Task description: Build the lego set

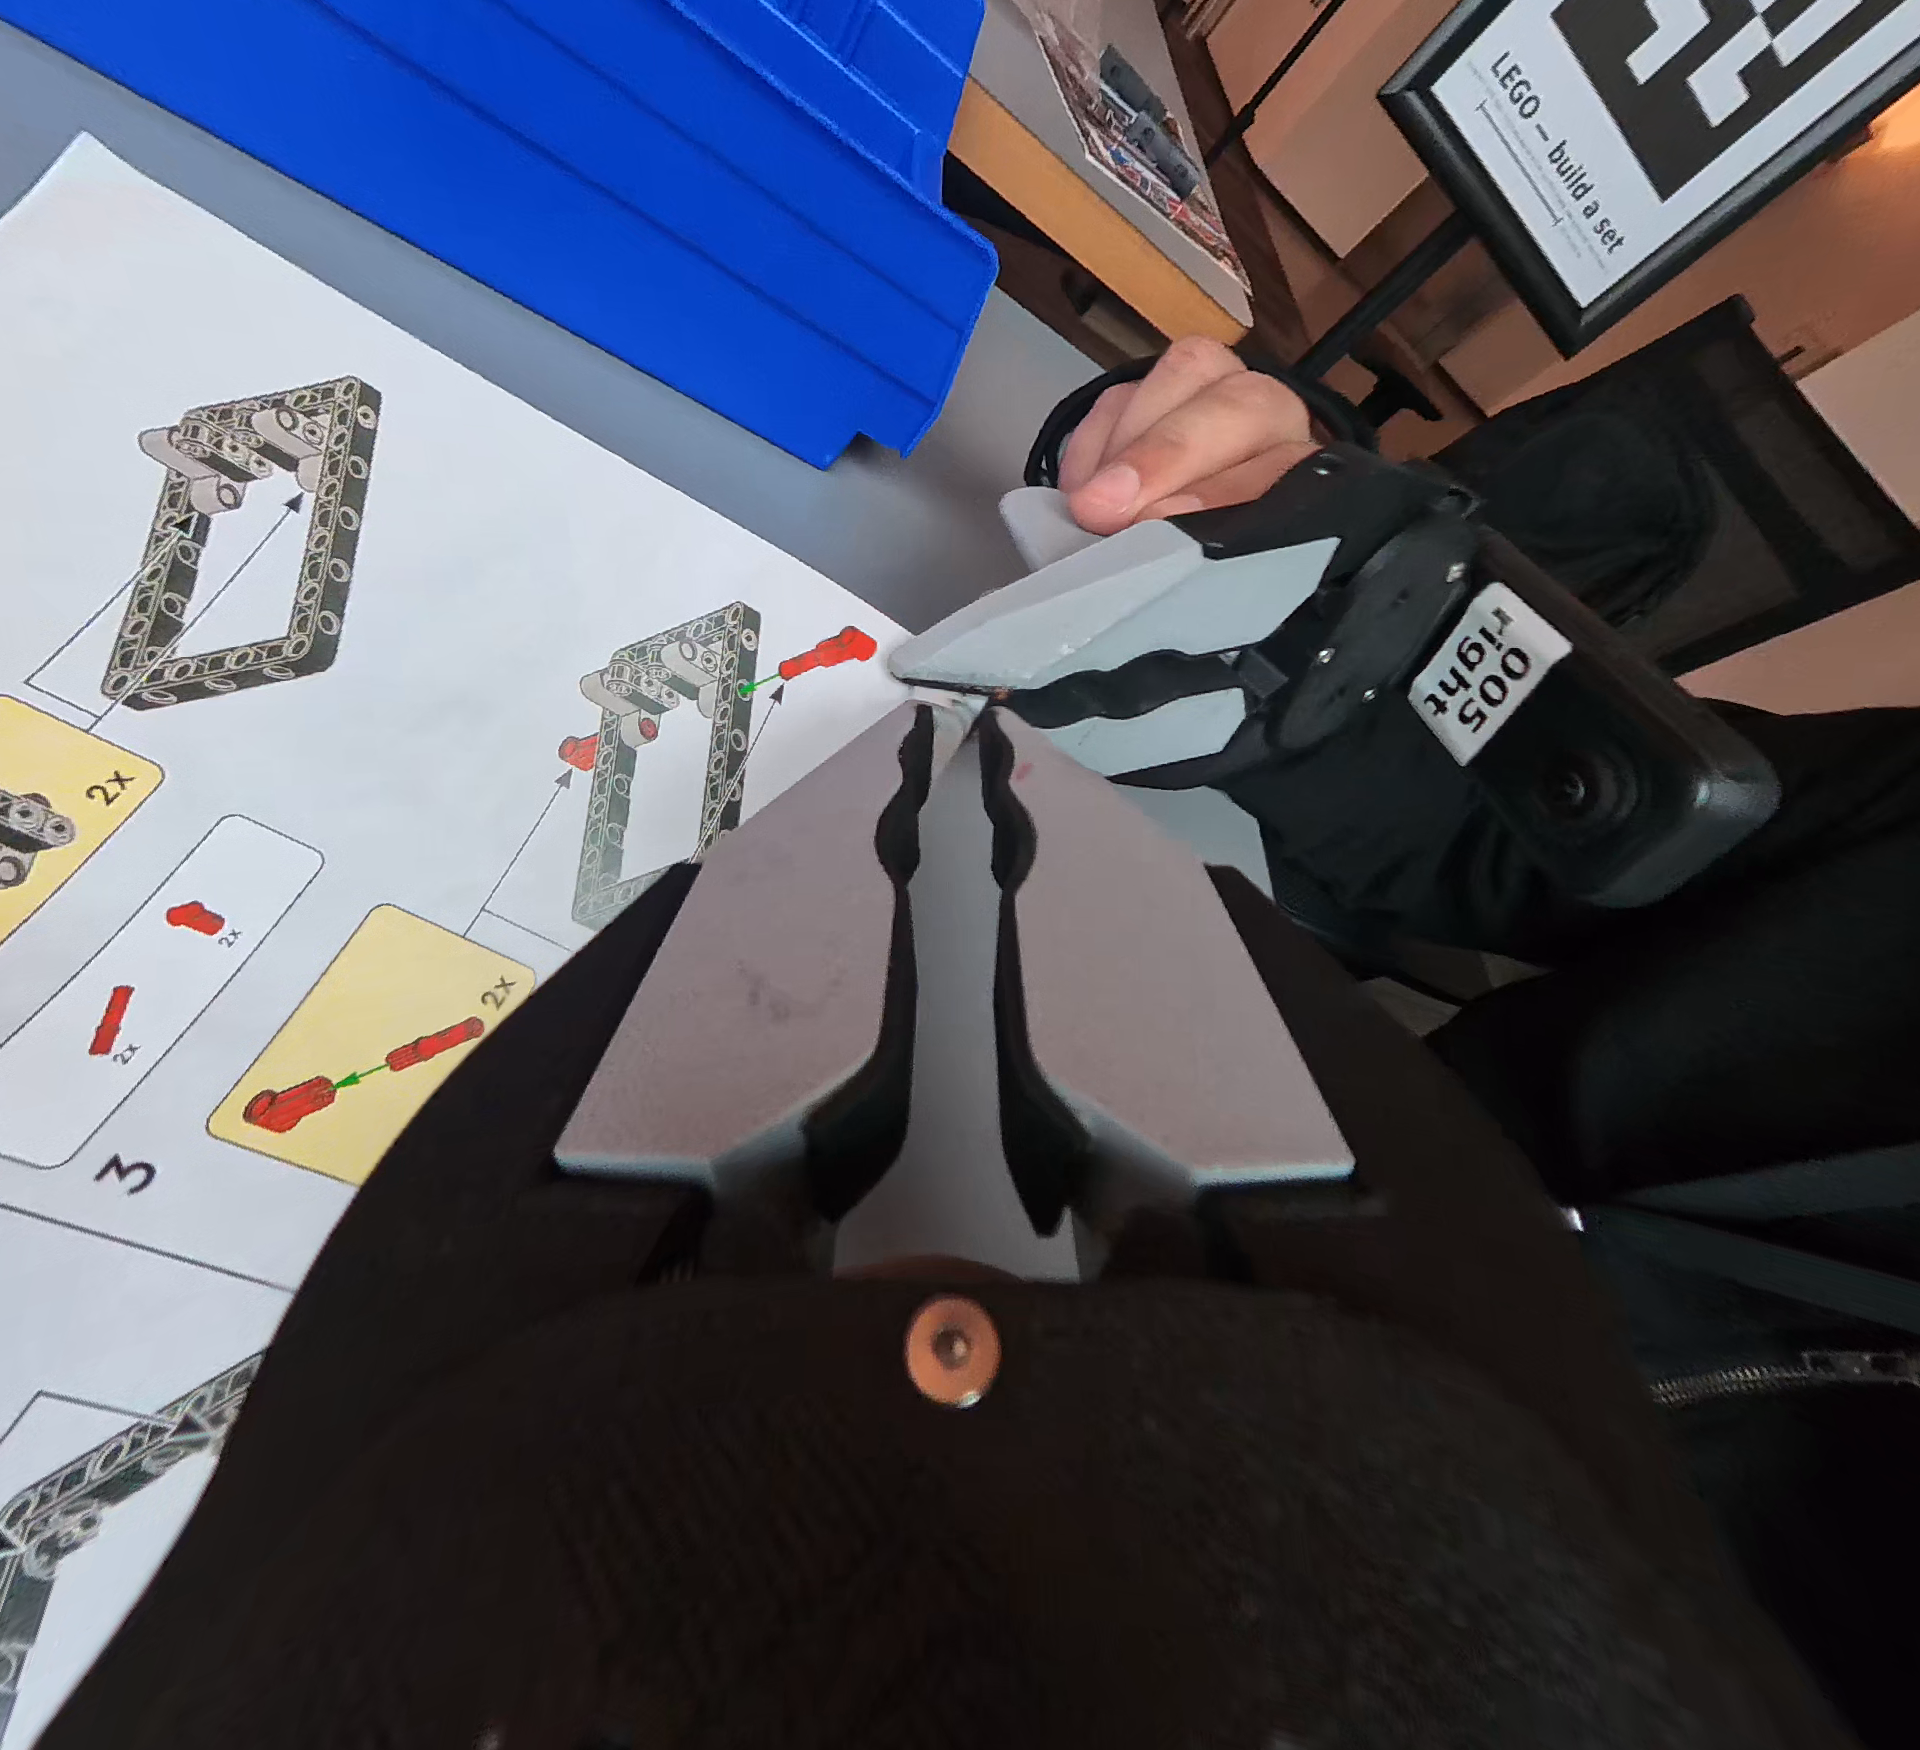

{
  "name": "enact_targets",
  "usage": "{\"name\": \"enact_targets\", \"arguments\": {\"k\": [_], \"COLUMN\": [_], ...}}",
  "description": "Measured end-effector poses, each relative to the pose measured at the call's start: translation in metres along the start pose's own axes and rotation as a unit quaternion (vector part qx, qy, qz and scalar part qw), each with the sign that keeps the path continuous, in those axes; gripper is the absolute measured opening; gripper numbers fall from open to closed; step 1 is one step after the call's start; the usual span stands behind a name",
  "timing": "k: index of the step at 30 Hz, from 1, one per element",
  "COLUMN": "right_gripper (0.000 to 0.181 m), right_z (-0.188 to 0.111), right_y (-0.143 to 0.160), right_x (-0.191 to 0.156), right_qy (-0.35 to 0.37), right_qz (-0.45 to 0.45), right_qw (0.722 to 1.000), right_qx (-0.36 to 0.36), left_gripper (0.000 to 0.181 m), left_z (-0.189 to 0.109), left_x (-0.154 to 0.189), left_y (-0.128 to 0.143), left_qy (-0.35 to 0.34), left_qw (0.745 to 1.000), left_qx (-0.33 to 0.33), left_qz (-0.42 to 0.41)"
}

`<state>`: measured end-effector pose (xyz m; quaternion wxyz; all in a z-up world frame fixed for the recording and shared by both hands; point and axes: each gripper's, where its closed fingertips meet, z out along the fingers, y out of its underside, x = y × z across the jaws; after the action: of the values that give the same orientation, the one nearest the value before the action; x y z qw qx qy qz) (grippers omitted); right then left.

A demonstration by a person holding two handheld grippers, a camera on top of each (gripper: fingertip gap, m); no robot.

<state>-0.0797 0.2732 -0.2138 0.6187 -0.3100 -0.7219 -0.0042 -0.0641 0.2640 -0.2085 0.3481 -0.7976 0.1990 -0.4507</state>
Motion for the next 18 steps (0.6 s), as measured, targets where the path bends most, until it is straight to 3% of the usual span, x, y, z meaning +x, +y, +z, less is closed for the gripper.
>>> {"name": "enact_targets", "arguments": {"k": [18], "right_gripper": [0.003], "right_z": [-0.0012], "right_y": [0.0037], "right_x": [0.0019], "right_qy": [0.007], "right_qz": [0.002], "right_qw": [1.000], "right_qx": [-0.007], "left_gripper": [0.000], "left_z": [-0.0028], "left_x": [-0.0092], "left_y": [-0.0041], "left_qy": [-0.025], "left_qw": [0.999], "left_qx": [0.024], "left_qz": [-0.007]}}
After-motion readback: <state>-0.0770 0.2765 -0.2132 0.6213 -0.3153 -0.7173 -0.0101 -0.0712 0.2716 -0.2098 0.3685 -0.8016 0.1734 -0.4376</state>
